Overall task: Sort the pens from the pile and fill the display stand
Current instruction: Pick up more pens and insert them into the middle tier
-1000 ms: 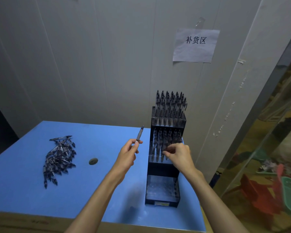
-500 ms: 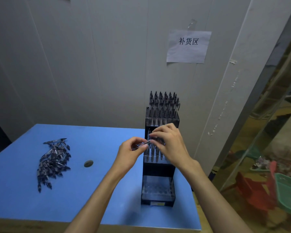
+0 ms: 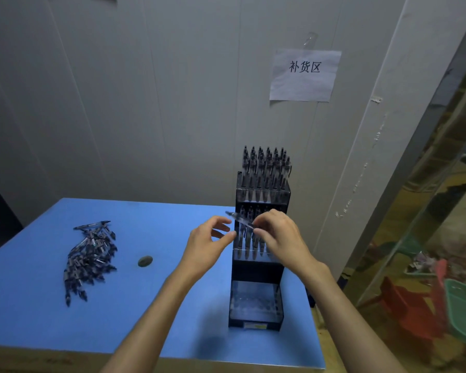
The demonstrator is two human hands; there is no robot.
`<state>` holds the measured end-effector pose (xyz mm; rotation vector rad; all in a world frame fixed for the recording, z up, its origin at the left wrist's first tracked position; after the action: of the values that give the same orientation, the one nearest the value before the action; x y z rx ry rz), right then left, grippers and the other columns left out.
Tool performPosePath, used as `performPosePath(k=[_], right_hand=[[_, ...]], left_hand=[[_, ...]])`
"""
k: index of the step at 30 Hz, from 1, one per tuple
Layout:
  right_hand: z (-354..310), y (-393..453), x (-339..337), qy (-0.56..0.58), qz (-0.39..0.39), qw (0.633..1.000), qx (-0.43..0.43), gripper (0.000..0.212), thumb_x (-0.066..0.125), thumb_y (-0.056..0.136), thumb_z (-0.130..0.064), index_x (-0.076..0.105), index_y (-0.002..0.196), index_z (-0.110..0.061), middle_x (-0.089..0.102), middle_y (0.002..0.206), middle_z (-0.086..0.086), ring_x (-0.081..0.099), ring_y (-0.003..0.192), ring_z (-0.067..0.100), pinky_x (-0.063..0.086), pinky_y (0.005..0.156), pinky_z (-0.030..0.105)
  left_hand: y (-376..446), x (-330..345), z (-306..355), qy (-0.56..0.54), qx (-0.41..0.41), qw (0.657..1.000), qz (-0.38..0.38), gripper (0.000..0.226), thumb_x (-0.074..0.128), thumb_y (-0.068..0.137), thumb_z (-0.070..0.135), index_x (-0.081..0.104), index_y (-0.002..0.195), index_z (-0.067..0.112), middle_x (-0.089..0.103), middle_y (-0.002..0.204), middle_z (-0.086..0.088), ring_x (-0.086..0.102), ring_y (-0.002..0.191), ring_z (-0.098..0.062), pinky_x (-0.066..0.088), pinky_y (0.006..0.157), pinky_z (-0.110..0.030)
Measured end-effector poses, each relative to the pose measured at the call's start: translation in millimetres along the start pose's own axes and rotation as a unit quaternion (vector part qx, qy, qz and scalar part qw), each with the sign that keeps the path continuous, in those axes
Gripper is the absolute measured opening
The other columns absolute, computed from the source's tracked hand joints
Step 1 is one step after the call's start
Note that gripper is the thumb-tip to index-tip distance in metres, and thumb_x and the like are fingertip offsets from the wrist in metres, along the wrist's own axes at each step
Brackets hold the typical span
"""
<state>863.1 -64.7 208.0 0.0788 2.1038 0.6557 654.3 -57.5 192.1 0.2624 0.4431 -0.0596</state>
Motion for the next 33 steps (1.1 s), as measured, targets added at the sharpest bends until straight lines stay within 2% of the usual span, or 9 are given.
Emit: performPosePath(k=[3, 5, 7, 10, 14, 18, 21, 24, 33], right_hand=[[8.7, -4.1, -2.5, 0.07, 0.036, 0.994, 0.074, 0.01, 0.07, 0.092, -0.017, 0.065, 0.1, -0.017, 0.062, 0.091, -0.009, 0.058, 0.081, 0.004, 0.044, 0.07, 0.014], [11.6, -6.7, -4.2, 0.111, 0.057, 0.985, 0.122, 0.016, 0.072, 0.089, -0.011, 0.064, 0.102, -0.015, 0.065, 0.086, -0.005, 0.061, 0.074, 0.011, 0.047, 0.067, 0.015], [14.2, -8.2, -4.5, 0.13, 0.073, 0.977, 0.152, 0.018, 0.073, 0.086, -0.008, 0.063, 0.099, -0.015, 0.065, 0.082, -0.001, 0.06, 0.07, 0.017, 0.05, 0.064, 0.019], [18.7, -8.0, -2.1, 0.12, 0.069, 0.976, 0.169, 0.012, 0.072, 0.086, -0.011, 0.061, 0.088, -0.015, 0.066, 0.079, -0.001, 0.062, 0.072, 0.016, 0.051, 0.064, 0.022], [25.0, -8.5, 5.9, 0.085, 0.059, 0.98, 0.168, 0.008, 0.07, 0.091, -0.017, 0.063, 0.087, -0.013, 0.067, 0.078, -0.002, 0.064, 0.075, 0.011, 0.051, 0.068, 0.022], [31.2, -9.9, 14.5, 0.055, 0.045, 0.983, 0.167, 0.009, 0.072, 0.091, -0.018, 0.066, 0.09, -0.013, 0.067, 0.078, -0.005, 0.063, 0.075, 0.003, 0.048, 0.068, 0.014], [37.6, -11.0, 21.9, 0.034, 0.019, 0.983, 0.177, 0.01, 0.075, 0.089, -0.022, 0.067, 0.089, -0.016, 0.068, 0.078, -0.006, 0.065, 0.075, 0.006, 0.057, 0.072, 0.024], [40.4, -14.9, 29.2, 0.018, -0.007, 0.983, 0.185, 0.01, 0.077, 0.087, -0.021, 0.069, 0.09, -0.016, 0.07, 0.081, -0.006, 0.066, 0.077, 0.009, 0.059, 0.077, 0.031], [45.0, -19.6, 28.5, 0.034, 0.007, 0.982, 0.187, 0.025, 0.08, 0.085, -0.025, 0.073, 0.104, -0.011, 0.074, 0.09, -0.002, 0.065, 0.08, 0.005, 0.051, 0.079, 0.015]], left_hand=[[-1.6, -3.6, -6.8, 0.124, 0.037, 0.992, 0.01, 0.021, 0.064, 0.096, 0.039, 0.064, 0.116, 0.034, 0.067, 0.11, 0.015, 0.063, 0.1, -0.003, 0.051, 0.091, -0.032], [-3.5, -4.9, -10.2, 0.207, 0.064, 0.976, 0.0, 0.022, 0.06, 0.097, 0.041, 0.065, 0.117, 0.034, 0.065, 0.117, 0.015, 0.06, 0.108, -0.009, 0.047, 0.098, -0.038], [-5.0, -6.3, -12.4, 0.246, 0.07, 0.967, -0.01, 0.023, 0.058, 0.097, 0.043, 0.064, 0.118, 0.035, 0.063, 0.122, 0.015, 0.056, 0.116, -0.01, 0.041, 0.104, -0.038], [-6.7, -7.2, -15.1, 0.275, 0.07, 0.959, -0.014, 0.024, 0.056, 0.098, 0.044, 0.064, 0.12, 0.036, 0.06, 0.127, 0.016, 0.052, 0.123, -0.009, 0.034, 0.105, -0.034], [-7.7, -8.7, -15.9, 0.29, 0.071, 0.954, -0.011, 0.025, 0.055, 0.098, 0.044, 0.063, 0.12, 0.036, 0.06, 0.128, 0.015, 0.051, 0.123, -0.009, 0.031, 0.104, -0.034], [-7.9, -10.9, -16.6, 0.294, 0.069, 0.953, -0.006, 0.026, 0.055, 0.098, 0.044, 0.063, 0.121, 0.035, 0.06, 0.129, 0.015, 0.051, 0.123, -0.009, 0.031, 0.104, -0.033], [-8.9, -11.3, -17.8, 0.292, 0.065, 0.954, -0.009, 0.026, 0.055, 0.098, 0.044, 0.063, 0.121, 0.035, 0.06, 0.128, 0.015, 0.051, 0.123, -0.008, 0.033, 0.106, -0.034], [-9.9, -10.7, -19.6, 0.279, 0.061, 0.958, -0.015, 0.025, 0.056, 0.098, 0.043, 0.063, 0.121, 0.035, 0.06, 0.127, 0.015, 0.052, 0.122, -0.008, 0.036, 0.107, -0.035], [-14.6, -7.2, -19.4, 0.262, 0.043, 0.964, -0.019, 0.025, 0.059, 0.097, 0.041, 0.064, 0.121, 0.034, 0.061, 0.127, 0.014, 0.054, 0.121, -0.009, 0.042, 0.107, -0.039]])
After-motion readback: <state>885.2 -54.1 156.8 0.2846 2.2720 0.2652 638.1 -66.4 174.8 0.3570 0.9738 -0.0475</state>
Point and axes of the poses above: each hand's wrist, its own y-axis towards the middle knuckle, its own x-axis out of the palm, z = x × y, the point moved 1 cm from there along y, towards the middle knuckle
